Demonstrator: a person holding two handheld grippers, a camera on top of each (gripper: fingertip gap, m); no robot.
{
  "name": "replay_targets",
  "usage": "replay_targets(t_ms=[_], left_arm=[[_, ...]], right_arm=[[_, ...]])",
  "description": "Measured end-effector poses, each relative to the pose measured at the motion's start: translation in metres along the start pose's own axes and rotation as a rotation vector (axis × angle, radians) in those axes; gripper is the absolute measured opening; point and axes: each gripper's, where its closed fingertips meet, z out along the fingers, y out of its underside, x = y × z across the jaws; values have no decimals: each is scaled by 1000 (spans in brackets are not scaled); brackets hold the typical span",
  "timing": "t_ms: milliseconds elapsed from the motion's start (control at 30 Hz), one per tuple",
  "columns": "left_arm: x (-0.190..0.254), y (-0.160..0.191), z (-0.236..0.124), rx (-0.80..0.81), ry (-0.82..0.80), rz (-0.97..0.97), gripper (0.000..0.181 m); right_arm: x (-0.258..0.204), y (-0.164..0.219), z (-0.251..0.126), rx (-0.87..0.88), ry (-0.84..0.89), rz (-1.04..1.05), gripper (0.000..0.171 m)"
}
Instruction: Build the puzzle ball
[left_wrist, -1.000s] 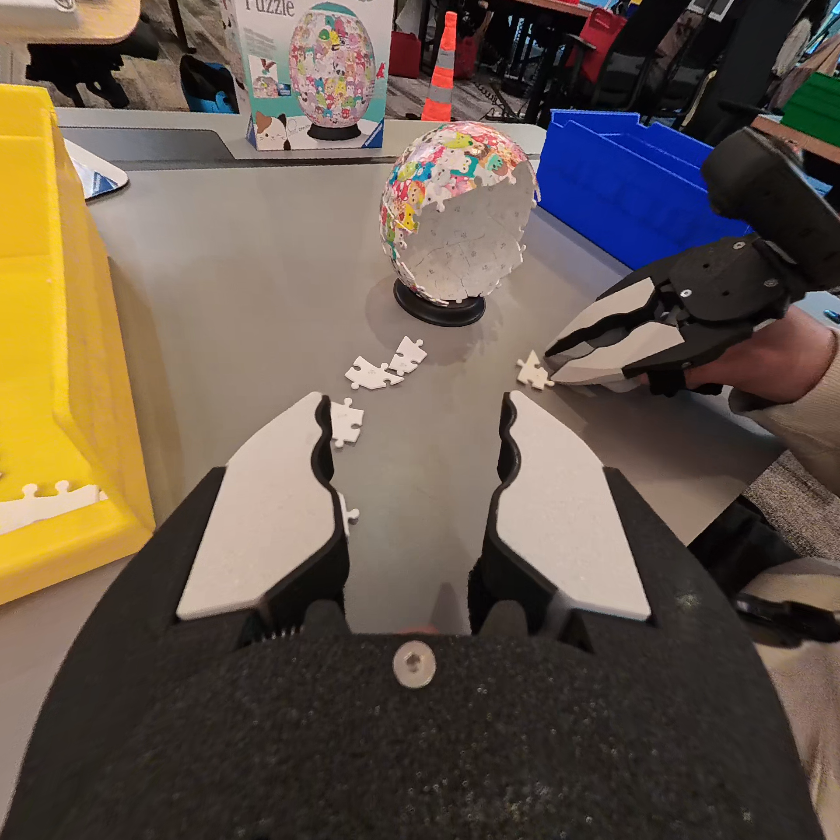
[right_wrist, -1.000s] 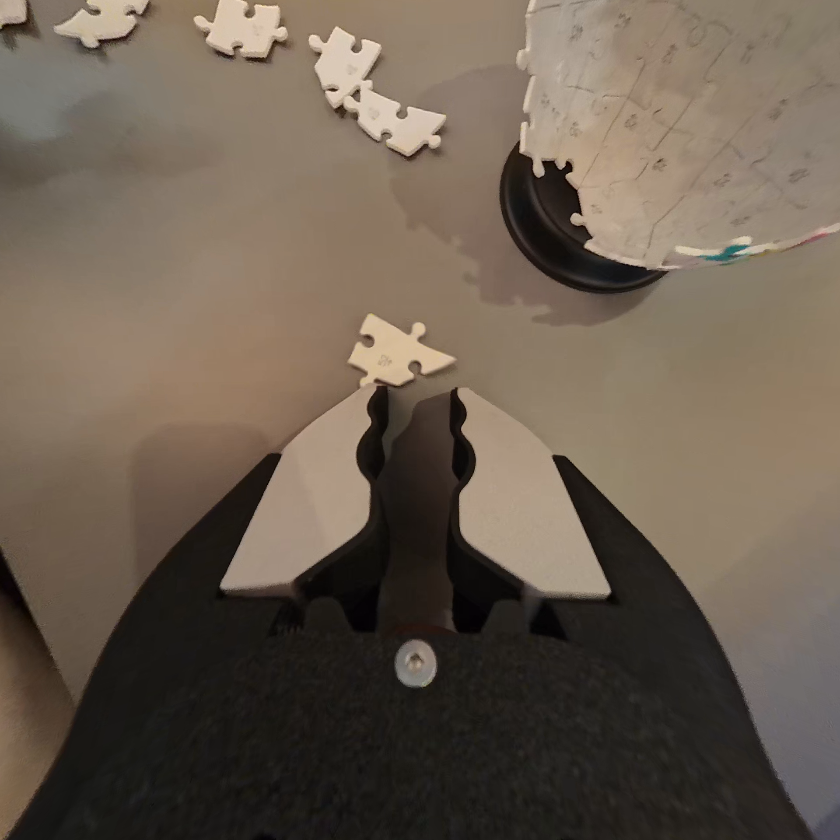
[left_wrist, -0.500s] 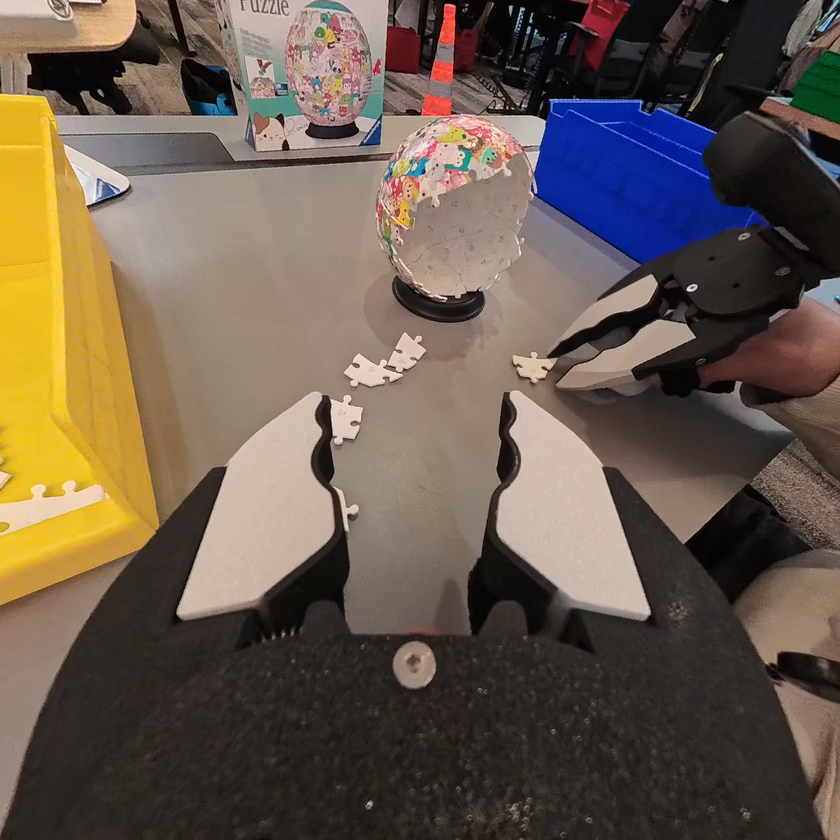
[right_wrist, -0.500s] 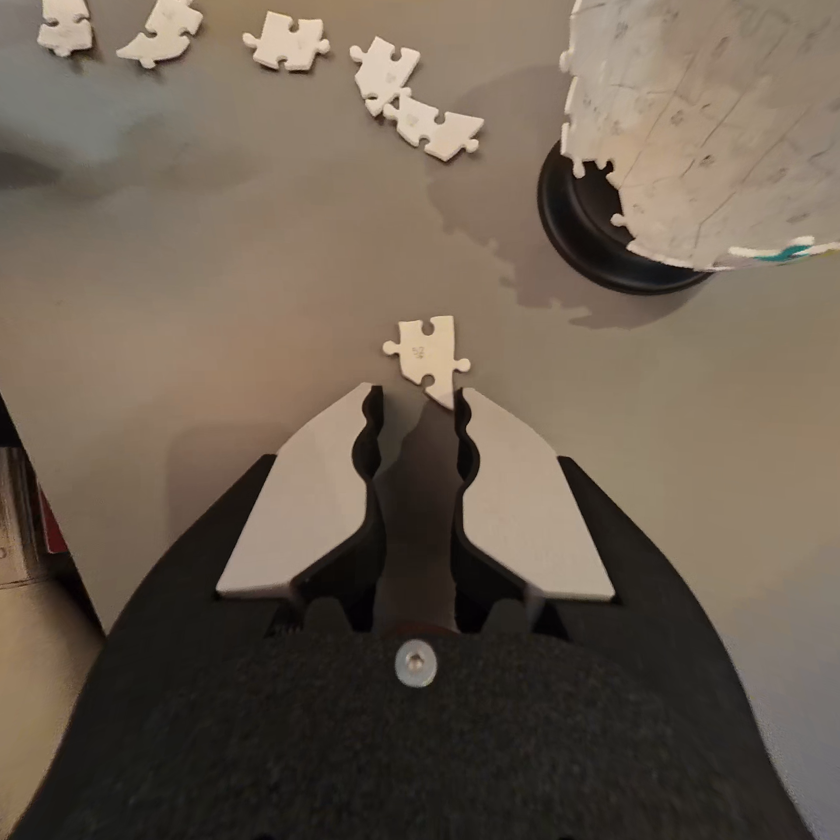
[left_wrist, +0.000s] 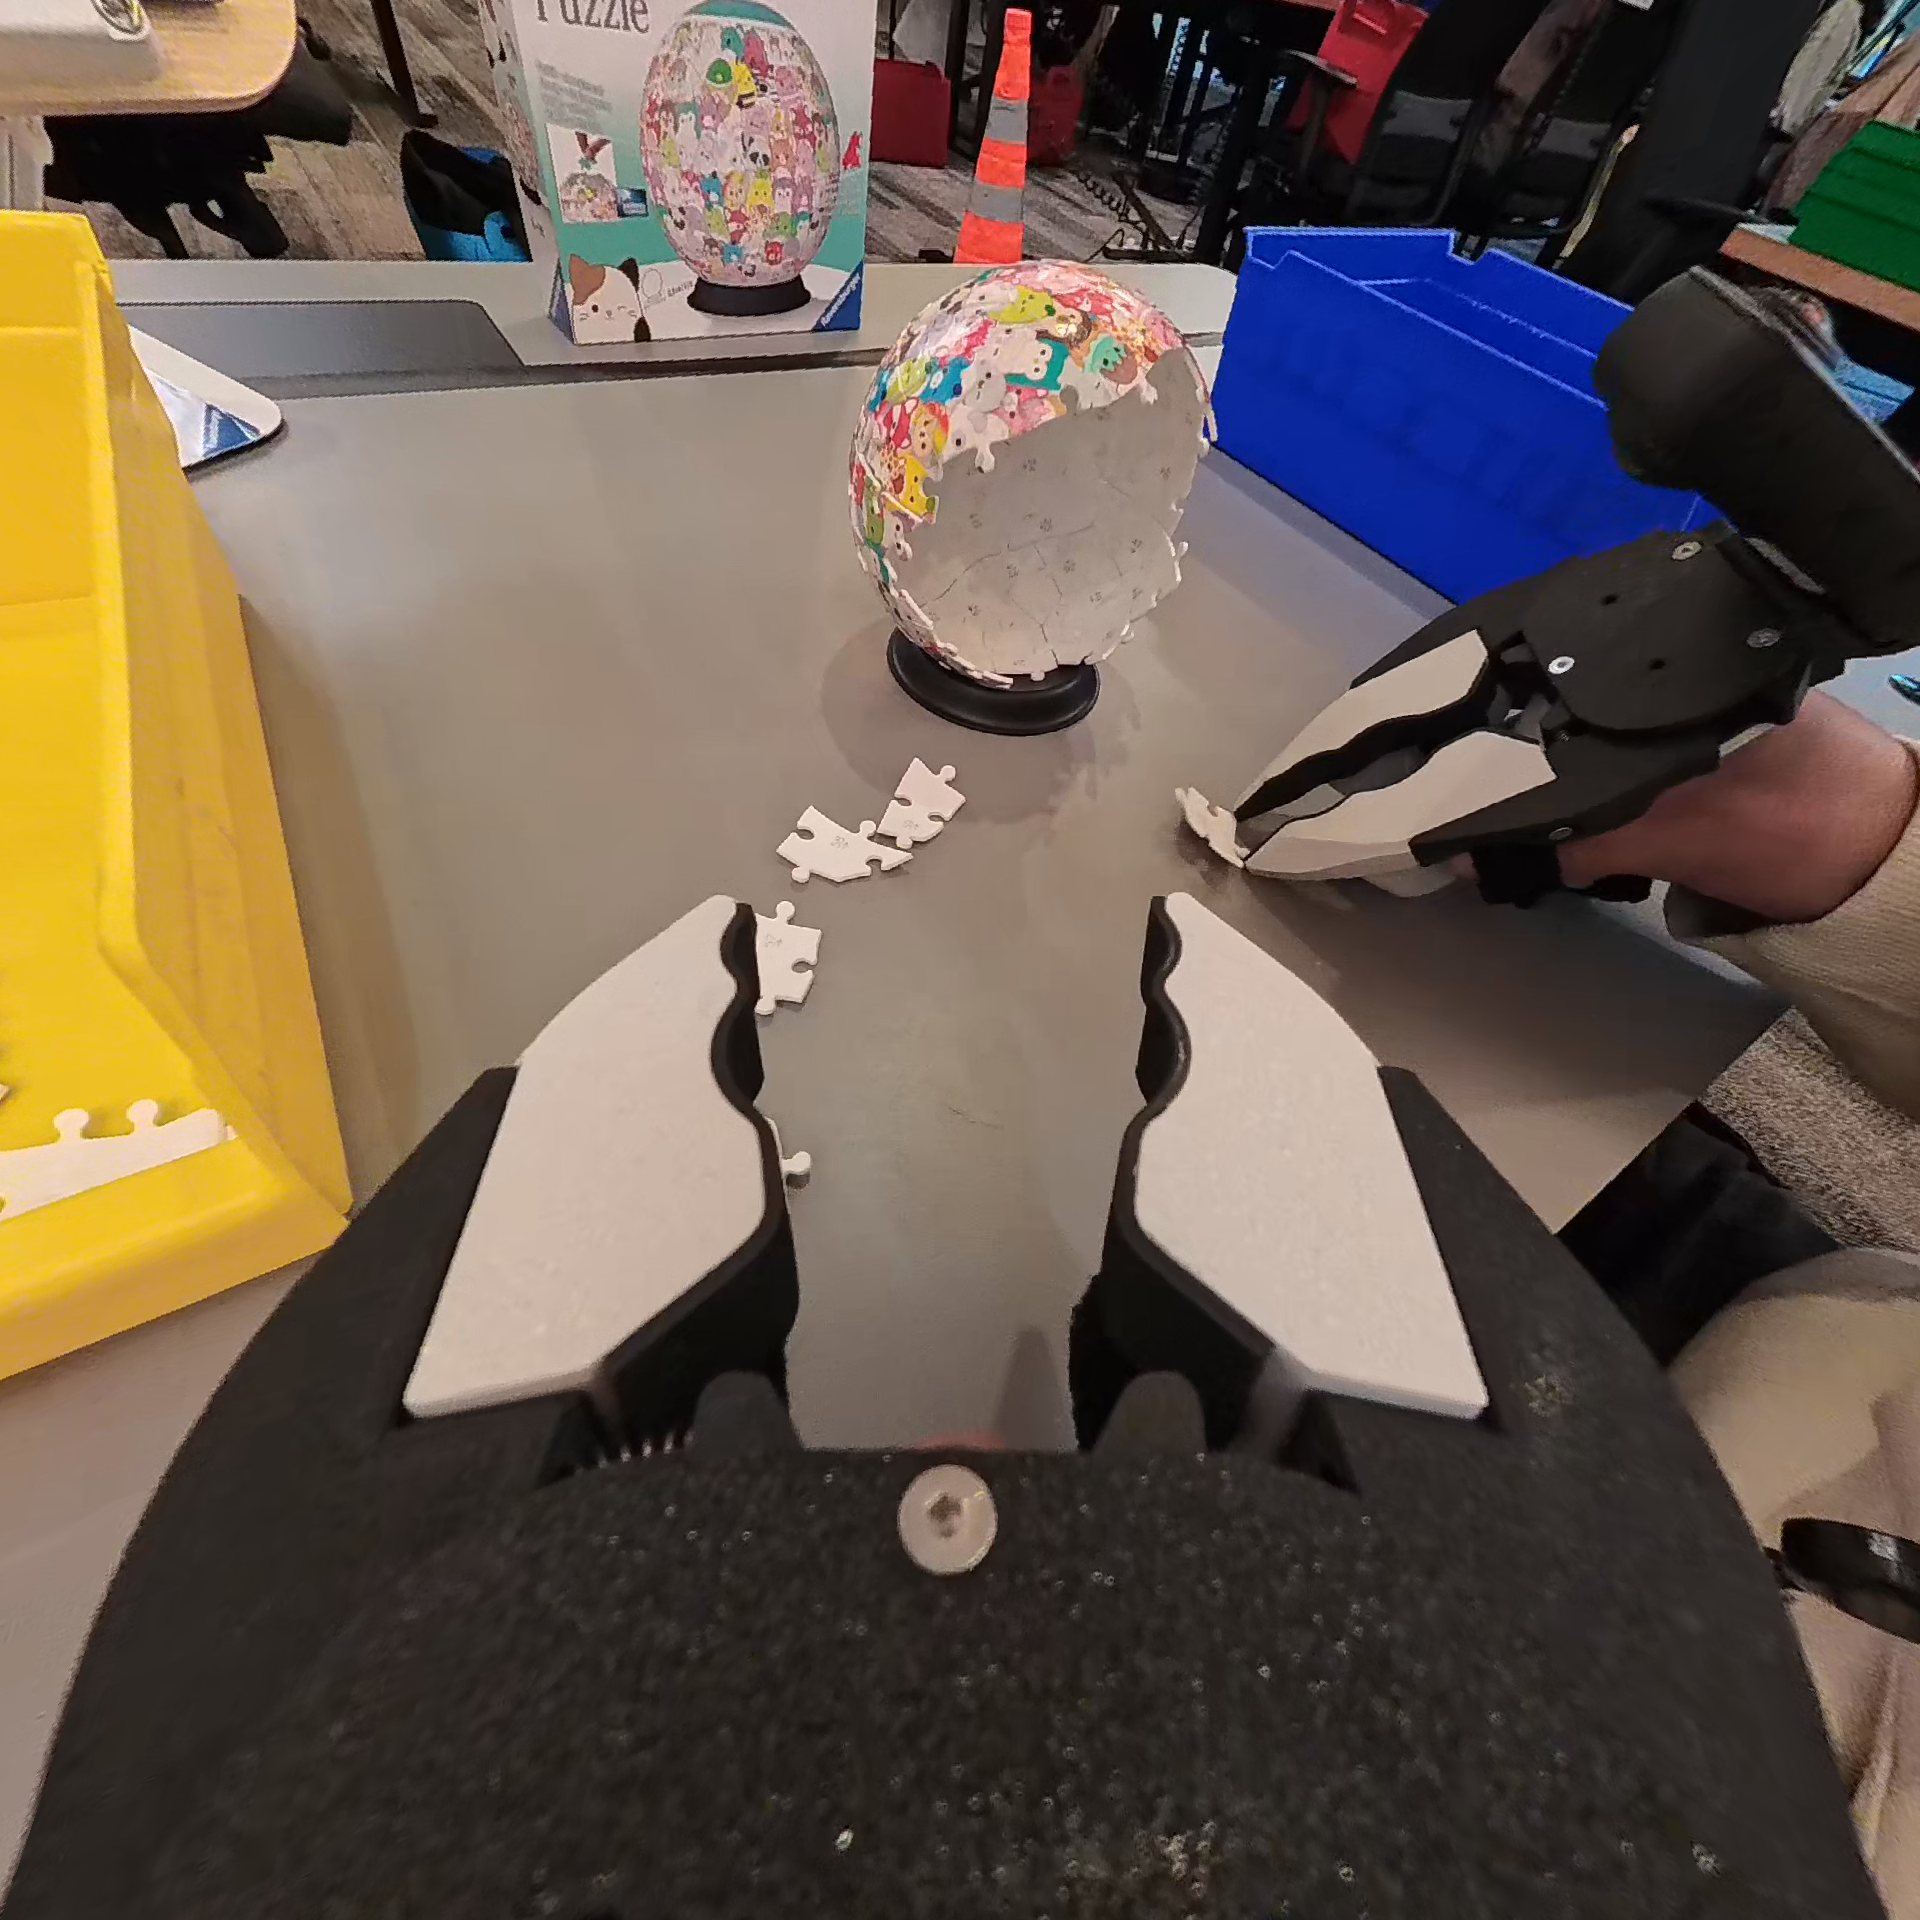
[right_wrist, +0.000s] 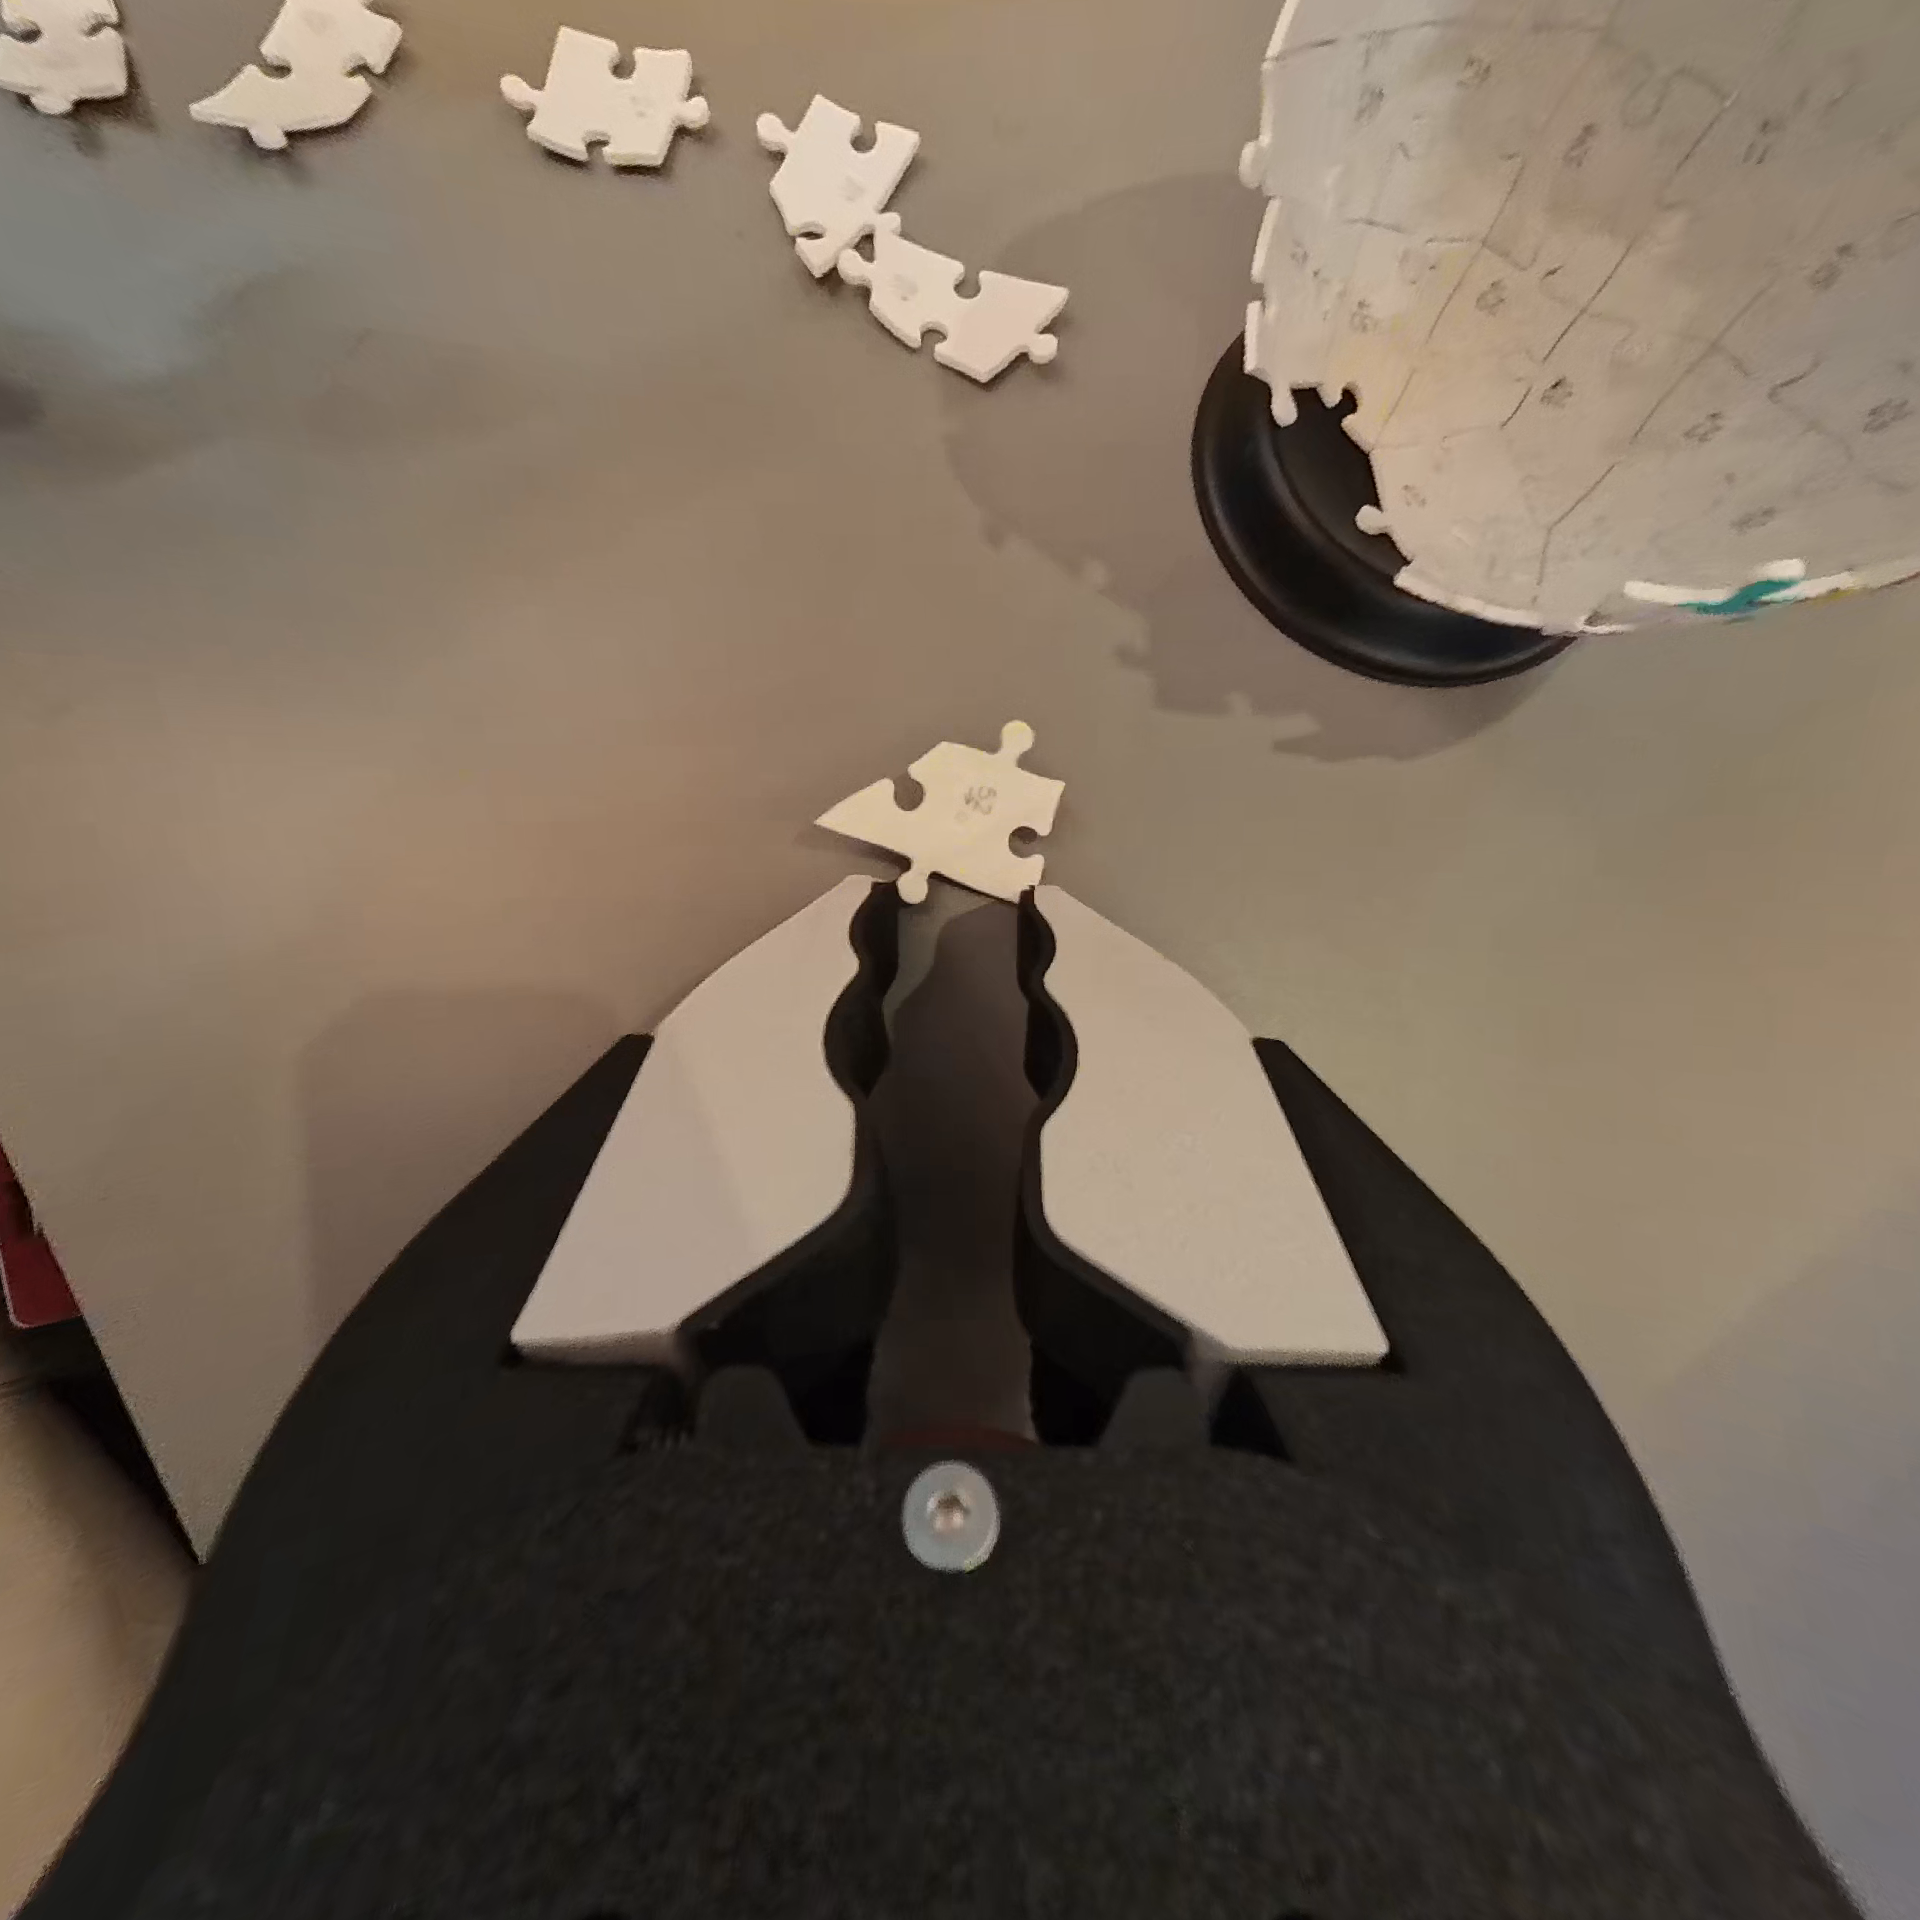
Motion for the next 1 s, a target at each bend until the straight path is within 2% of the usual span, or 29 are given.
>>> replay_targets(t_ms=[733,1000], left_arm=[[1,0,0,-1,3,-3,70],[1,0,0,-1,0,1,70]], right_arm=[[2,1,0,-17,13,-3,7],[9,-10,-2,27,30,-20,5]])
